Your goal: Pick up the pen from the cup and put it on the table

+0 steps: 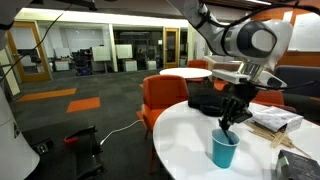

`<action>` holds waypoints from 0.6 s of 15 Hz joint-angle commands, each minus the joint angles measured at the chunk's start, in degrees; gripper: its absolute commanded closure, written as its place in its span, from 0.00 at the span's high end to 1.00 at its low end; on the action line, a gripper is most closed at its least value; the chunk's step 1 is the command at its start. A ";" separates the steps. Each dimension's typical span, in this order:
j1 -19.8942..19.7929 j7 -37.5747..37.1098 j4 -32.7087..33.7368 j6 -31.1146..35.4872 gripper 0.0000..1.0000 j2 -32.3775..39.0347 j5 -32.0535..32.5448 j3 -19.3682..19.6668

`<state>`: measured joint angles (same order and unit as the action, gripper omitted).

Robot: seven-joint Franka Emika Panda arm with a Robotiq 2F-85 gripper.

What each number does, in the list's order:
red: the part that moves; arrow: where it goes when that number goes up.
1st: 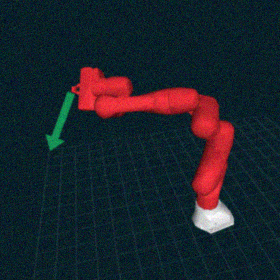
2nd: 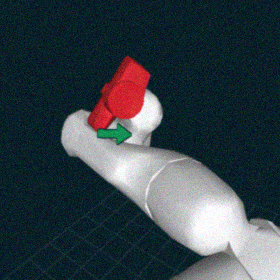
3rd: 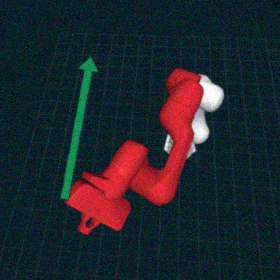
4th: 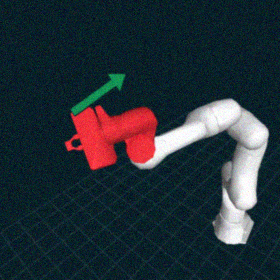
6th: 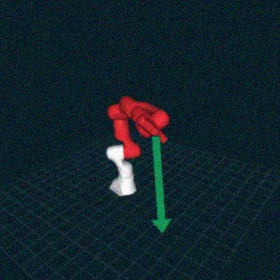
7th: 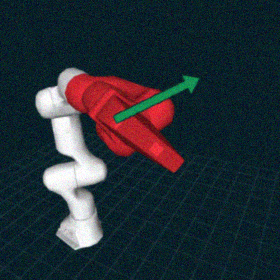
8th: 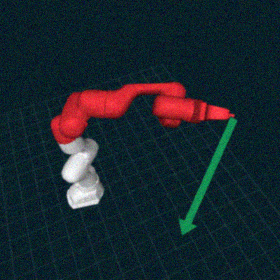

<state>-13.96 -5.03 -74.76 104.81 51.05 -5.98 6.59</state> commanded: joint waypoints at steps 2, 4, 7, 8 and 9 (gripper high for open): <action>4.19 -7.65 -9.92 2.59 0.01 -9.50 0.71 1.52; 8.01 -13.51 -14.90 5.14 0.01 -13.94 3.36 2.75; 14.35 -20.83 -22.44 8.92 0.01 -19.65 10.13 3.38; 16.05 -21.10 -24.99 11.27 0.01 -21.10 12.55 2.68; 17.75 -21.75 -27.04 13.49 0.01 -21.97 14.73 2.04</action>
<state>-0.78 -24.17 -93.07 110.89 33.91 2.94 8.02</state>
